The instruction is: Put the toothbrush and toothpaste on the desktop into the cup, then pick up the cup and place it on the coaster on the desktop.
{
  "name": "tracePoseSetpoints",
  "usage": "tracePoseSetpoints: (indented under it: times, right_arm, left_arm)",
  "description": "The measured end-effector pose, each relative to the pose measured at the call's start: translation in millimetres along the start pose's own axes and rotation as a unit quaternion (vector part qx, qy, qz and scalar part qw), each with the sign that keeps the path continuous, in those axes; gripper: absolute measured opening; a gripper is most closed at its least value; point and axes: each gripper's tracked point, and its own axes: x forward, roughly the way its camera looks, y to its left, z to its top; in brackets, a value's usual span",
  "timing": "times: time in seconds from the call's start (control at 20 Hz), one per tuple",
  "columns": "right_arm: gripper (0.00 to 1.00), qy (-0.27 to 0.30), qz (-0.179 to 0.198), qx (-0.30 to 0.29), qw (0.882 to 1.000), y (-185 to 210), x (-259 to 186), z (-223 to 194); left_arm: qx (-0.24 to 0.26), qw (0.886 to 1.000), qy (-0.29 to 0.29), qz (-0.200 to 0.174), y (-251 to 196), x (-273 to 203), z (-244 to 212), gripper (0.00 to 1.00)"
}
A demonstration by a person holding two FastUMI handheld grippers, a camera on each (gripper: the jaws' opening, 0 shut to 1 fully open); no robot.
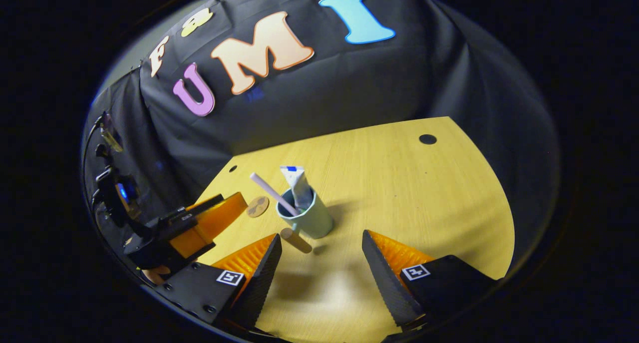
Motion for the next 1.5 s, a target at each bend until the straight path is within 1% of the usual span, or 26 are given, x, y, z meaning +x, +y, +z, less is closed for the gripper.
tracePoseSetpoints:
  times: [0.15,0.3,0.35,0.4,0.5,0.55,0.6,0.65,0.7,0.85,0.9,1.0,1.05,1.1,1.15,1.2,1.25,1.3,1.35,1.4,1.45,1.5]
  right_arm:
    - [0.99,0.049,-0.014,-0.021,0.999,17.7,20.7,-9.9]
    - [0.99,0.098,-0.031,-0.035,0.994,30.5,42.8,-20.0]
    - [0.94,0.117,-0.037,-0.038,0.992,32.4,50.2,-22.9]
    - [0.99,0.131,-0.045,-0.039,0.990,34.3,57.0,-22.9]
    - [0.99,0.156,-0.063,-0.049,0.984,33.9,71.7,-24.2]
    - [0.94,0.167,-0.070,-0.055,0.982,33.2,79.4,-24.6]
    - [0.99,0.182,-0.077,-0.061,0.978,32.7,86.4,-27.4]
    - [0.90,0.196,-0.084,-0.067,0.975,32.5,92.4,-29.6]
    - [0.97,0.208,-0.088,-0.076,0.971,31.5,97.9,-29.6]
    - [0.94,0.238,-0.104,-0.093,0.961,29.8,119.4,-34.5]
    - [0.87,0.247,-0.109,-0.094,0.958,28.3,124.8,-37.4]
    - [0.85,0.266,-0.119,-0.096,0.952,22.9,133.4,-43.3]
    - [0.85,0.273,-0.124,-0.095,0.949,20.8,136.9,-45.1]
    - [0.90,0.280,-0.128,-0.096,0.947,18.7,138.5,-48.9]
    - [0.83,0.288,-0.131,-0.094,0.944,16.8,139.1,-52.4]
    - [0.85,0.297,-0.132,-0.090,0.942,15.8,139.9,-55.1]
    - [0.77,0.302,-0.132,-0.090,0.940,14.7,141.5,-57.1]
    - [0.75,0.309,-0.134,-0.093,0.937,14.2,140.3,-58.3]
    - [0.71,0.317,-0.136,-0.097,0.934,14.0,139.5,-60.7]
    - [0.69,0.324,-0.136,-0.098,0.931,13.7,139.0,-64.0]
    - [0.59,0.327,-0.141,-0.104,0.929,9.7,140.8,-67.1]
    - [0.43,0.323,-0.139,-0.106,0.930,12.6,138.1,-62.4]
  left_arm:
    - [0.029,0.999,0.009,0.018,38.1,-18.2,-5.5,0.95]
    - [0.029,0.999,0.017,0.027,74.4,-33.1,-13.4,0.95]
    - [0.028,0.999,0.019,0.032,86.1,-37.8,-15.8,0.95]
    - [0.025,0.999,0.022,0.036,98.7,-41.1,-18.1,0.95]
    - [0.016,0.999,0.027,0.044,120.3,-46.6,-22.9,0.95]
    - [0.009,0.998,0.029,0.048,130.4,-49.4,-25.1,0.95]
    - [0.001,0.998,0.032,0.050,139.9,-52.6,-27.5,0.95]
    - [-0.003,0.998,0.033,0.053,145.8,-54.9,-28.1,0.95]
    - [-0.007,0.998,0.035,0.057,154.9,-55.8,-31.4,0.95]
    - [-0.017,0.997,0.038,0.067,177.7,-56.6,-35.8,0.95]
    - [-0.021,0.997,0.042,0.069,182.8,-56.4,-37.9,0.95]
    - [-0.024,0.996,0.048,0.072,192.6,-58.4,-39.3,0.95]
    - [-0.024,0.996,0.049,0.073,197.9,-58.6,-38.4,0.95]
    - [-0.022,0.996,0.049,0.074,201.4,-59.7,-39.0,0.95]
    - [-0.021,0.996,0.050,0.075,206.1,-58.8,-39.8,0.95]
    - [-0.020,0.996,0.050,0.075,209.9,-59.0,-39.4,0.95]
    - [-0.019,0.996,0.051,0.075,213.1,-57.8,-39.8,0.95]
    - [-0.018,0.996,0.052,0.074,217.1,-56.8,-38.9,0.95]
    - [-0.017,0.996,0.053,0.074,220.6,-56.7,-39.4,0.95]
    - [-0.016,0.996,0.054,0.072,223.8,-55.3,-38.5,0.95]
    - [-0.013,0.996,0.054,0.070,225.9,-53.0,-38.0,0.95]
    - [-0.011,0.996,0.054,0.068,228.4,-52.3,-37.4,0.95]
